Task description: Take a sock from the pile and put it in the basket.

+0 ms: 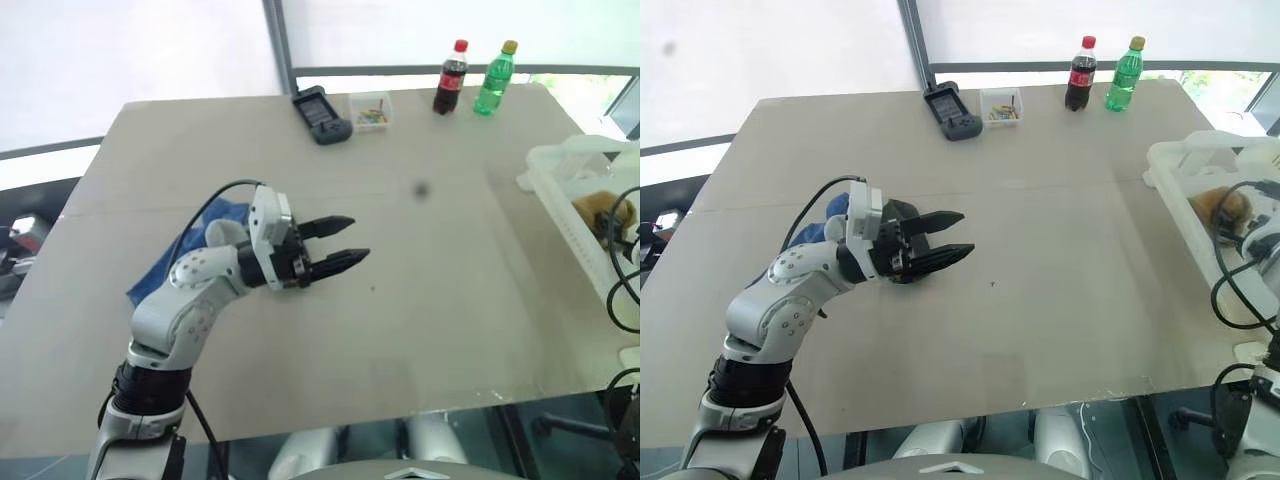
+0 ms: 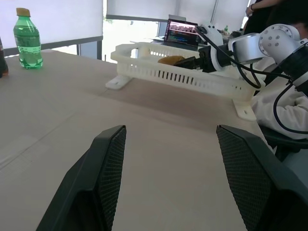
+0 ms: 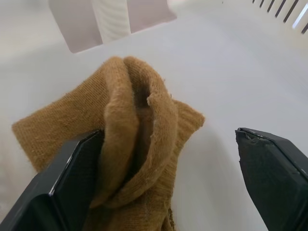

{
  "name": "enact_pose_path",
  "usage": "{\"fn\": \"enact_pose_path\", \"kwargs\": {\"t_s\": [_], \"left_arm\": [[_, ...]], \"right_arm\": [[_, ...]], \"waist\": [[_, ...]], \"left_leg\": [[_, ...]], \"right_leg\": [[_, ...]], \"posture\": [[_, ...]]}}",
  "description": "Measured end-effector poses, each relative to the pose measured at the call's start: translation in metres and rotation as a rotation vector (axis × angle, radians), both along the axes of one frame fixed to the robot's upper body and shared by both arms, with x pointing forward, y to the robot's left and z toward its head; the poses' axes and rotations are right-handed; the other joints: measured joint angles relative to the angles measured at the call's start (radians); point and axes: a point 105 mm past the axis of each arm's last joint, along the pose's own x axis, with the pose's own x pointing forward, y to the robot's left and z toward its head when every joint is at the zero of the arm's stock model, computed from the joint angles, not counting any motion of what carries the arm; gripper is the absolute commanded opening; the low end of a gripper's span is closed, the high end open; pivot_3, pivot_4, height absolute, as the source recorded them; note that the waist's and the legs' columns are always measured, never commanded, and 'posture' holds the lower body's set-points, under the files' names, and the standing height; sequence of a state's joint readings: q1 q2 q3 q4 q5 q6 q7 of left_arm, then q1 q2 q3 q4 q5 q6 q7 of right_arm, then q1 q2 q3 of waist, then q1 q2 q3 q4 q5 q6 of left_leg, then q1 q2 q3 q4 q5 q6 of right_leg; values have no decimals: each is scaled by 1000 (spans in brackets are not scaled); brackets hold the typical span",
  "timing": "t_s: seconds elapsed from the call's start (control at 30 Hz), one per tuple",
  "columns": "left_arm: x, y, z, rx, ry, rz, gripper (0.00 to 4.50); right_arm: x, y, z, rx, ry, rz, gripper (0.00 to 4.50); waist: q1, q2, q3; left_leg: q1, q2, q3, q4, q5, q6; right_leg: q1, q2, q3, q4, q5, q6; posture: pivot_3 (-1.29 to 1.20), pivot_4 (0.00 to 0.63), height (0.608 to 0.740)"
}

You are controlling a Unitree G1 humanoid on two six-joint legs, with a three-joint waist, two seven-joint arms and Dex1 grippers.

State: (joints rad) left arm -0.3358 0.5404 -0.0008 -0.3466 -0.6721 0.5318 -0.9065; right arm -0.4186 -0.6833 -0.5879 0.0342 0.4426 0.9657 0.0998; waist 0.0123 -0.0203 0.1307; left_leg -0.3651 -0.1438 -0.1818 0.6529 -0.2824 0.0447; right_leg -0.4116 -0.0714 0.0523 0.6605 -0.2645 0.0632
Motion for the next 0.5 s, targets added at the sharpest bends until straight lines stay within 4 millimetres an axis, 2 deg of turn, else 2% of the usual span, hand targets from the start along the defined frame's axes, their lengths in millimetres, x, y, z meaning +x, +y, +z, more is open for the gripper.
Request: {"fn": "enact_pose_path", "kwargs": {"t_s": [0.1, 0.27, 0.3, 0.37, 0.4, 0.43, 0.47, 0.5], "left_arm": [[1, 0, 0, 0, 3, 9, 3162], [2, 0, -1, 1, 7, 16, 3162], [2, 1, -1, 2, 8, 18, 3162], [2, 4, -5, 10, 16, 40, 3162], [2, 5, -6, 12, 17, 44, 3162], [2, 7, -9, 23, 15, 70, 3162], [2, 13, -15, 27, 9, 115, 3162], [2, 15, -17, 24, 8, 129, 3414]], "right_arm": [[0, 4, 13, -13, -59, 30, 4457], [2, 9, 22, -17, -124, 80, 4457], [1, 16, 29, -39, -158, 128, 4457], [-3, 44, 44, -91, -227, 283, 4457], [-4, 48, 46, -99, -235, 302, 4457], [-7, 63, 50, -137, -259, 386, 4457], [-15, 88, 50, -194, -272, 522, 4457], [-17, 97, 49, -211, -268, 570, 4490]], "waist": [[-2, 0, 0], [-1, 0, 0], [-1, 0, 0], [-2, 0, 0], [-3, 0, 0], [-5, 0, 0], [-5, 0, 0], [-5, 0, 0]], "left_leg": [[0, 0, 0, 0, 0, 0], [0, 0, 0, 0, 0, 0], [0, 0, 0, 0, 0, 0], [0, 1, 0, -1, 0, 0], [0, 1, 0, -1, 0, 0], [0, 1, 0, -2, 0, 0], [0, 2, 0, -2, 0, 0], [0, 2, 0, -2, 0, 1]], "right_leg": [[0, 0, 0, 0, 0, 0], [0, 0, 0, 0, 0, 0], [0, 0, 0, 0, 0, 0], [0, 1, 0, -1, 0, 0], [0, 1, 0, -1, 0, 0], [0, 1, 0, -1, 0, 0], [0, 1, 0, -2, 0, 0], [0, 1, 0, -2, 0, 0]], "posture": [[0, 150, 740], [0, 150, 740], [0, 150, 740], [0, 150, 740], [0, 150, 740], [0, 150, 740], [0, 150, 740], [0, 150, 740]]}}
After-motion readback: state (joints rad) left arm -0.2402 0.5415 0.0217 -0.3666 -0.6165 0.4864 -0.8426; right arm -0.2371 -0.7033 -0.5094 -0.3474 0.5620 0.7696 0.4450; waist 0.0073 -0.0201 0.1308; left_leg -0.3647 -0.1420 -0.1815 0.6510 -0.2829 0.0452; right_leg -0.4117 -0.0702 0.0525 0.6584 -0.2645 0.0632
